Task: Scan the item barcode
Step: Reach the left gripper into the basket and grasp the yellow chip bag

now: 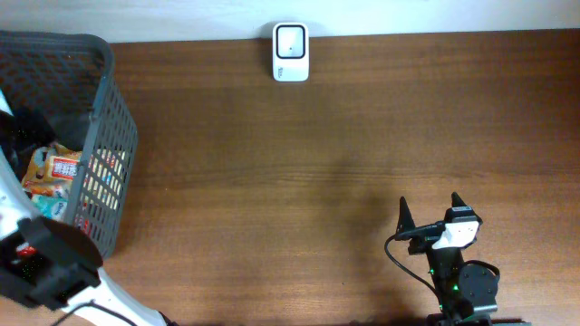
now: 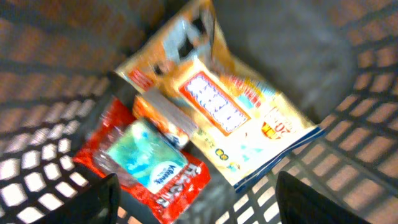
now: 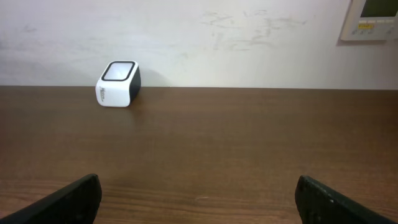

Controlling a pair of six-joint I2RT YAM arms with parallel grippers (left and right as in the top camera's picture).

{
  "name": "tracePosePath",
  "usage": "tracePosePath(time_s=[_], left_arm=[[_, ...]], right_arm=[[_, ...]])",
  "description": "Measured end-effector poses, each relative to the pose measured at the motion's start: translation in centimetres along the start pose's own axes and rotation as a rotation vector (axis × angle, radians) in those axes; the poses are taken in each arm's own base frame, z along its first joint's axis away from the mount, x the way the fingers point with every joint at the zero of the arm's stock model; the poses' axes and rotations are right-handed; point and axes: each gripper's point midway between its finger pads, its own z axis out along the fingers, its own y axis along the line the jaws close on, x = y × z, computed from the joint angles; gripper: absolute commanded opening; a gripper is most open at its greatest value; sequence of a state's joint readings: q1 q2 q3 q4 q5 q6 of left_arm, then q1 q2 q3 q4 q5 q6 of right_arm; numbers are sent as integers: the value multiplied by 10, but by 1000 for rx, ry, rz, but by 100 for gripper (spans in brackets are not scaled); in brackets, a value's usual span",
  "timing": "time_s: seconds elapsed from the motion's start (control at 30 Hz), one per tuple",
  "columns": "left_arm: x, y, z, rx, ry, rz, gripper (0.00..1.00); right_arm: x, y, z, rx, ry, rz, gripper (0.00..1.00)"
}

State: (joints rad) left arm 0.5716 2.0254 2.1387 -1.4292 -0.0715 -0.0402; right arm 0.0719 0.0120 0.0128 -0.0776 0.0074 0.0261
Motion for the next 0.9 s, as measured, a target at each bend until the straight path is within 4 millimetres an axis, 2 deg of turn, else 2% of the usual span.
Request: tracePosePath(time_s=[0.1, 0.17, 0.23, 0.43, 0.6, 0.7, 0.8, 0.87, 0.9], left_arm=[[17, -5, 41, 9, 155, -1, 98], [25, -7, 64, 9, 226, 0, 99], [24, -8, 83, 8, 248, 0, 99], [-3, -17, 107, 13, 158, -57, 99], [4, -44, 128, 27, 203, -55, 98], [9, -46, 136, 24, 215, -66, 90], [22, -44, 147, 10, 254, -66, 88], [26, -43, 152, 3, 262, -65, 64], [27, -43, 153, 4, 266, -66, 48]], right_arm=[[0, 0, 0, 0, 0, 0, 98], [0, 0, 0, 0, 0, 1, 98], [0, 0, 0, 0, 0, 0, 98], [0, 0, 0, 0, 0, 0, 99], [0, 0, 0, 0, 0, 0, 98], [0, 0, 0, 0, 0, 0, 98], [0, 0, 0, 0, 0, 0, 98], [0, 0, 0, 0, 0, 0, 99], [0, 0, 0, 0, 0, 0, 99]])
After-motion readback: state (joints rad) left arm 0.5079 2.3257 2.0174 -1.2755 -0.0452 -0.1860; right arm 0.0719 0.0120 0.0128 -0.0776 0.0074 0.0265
